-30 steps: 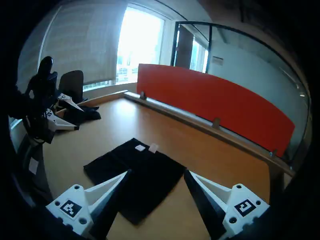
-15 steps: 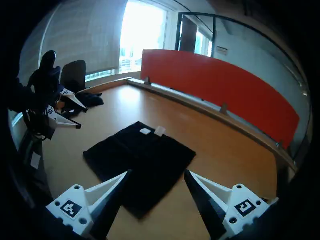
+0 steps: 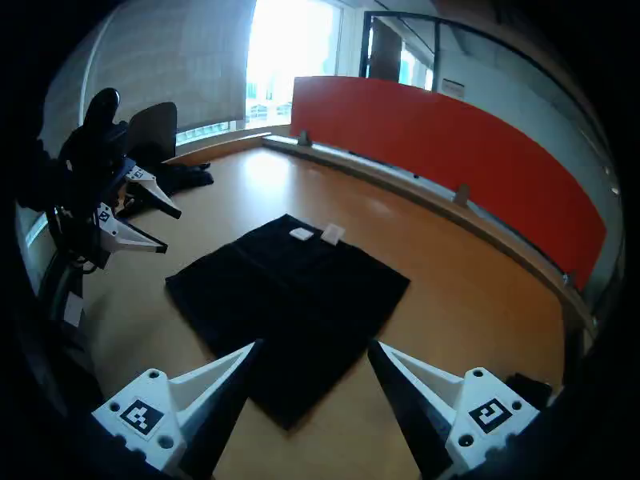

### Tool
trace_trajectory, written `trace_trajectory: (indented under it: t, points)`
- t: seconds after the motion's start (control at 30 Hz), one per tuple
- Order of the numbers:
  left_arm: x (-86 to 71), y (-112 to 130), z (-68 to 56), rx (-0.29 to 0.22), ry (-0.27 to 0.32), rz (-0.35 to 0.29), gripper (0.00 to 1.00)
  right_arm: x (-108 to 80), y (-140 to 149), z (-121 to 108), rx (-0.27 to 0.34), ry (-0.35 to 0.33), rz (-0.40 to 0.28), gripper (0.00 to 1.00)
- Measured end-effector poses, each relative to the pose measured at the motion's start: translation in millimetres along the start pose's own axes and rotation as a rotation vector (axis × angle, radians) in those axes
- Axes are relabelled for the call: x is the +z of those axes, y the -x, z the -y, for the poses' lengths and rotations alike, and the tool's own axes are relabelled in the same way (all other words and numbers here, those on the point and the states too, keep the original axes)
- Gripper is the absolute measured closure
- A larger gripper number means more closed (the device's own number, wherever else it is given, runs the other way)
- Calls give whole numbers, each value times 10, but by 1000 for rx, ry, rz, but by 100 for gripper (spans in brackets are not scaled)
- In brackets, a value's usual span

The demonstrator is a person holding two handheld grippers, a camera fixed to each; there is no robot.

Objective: Fold towel

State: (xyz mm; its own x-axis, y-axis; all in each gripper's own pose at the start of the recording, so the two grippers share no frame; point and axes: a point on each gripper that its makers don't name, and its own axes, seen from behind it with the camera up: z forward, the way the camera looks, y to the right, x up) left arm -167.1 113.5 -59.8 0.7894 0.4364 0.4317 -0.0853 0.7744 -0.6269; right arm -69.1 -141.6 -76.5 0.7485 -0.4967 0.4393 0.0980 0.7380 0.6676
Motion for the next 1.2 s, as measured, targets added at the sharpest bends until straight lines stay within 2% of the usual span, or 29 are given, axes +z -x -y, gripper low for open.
trace_trajectory:
  t: [0.7,1.2]
  points:
    - [240,497,-129,-2,50,97,6,265,635,169,0,-24,108,0]
    - [323,722,-249,-13,97,157,6,290,981,216,10,-51,179,0]
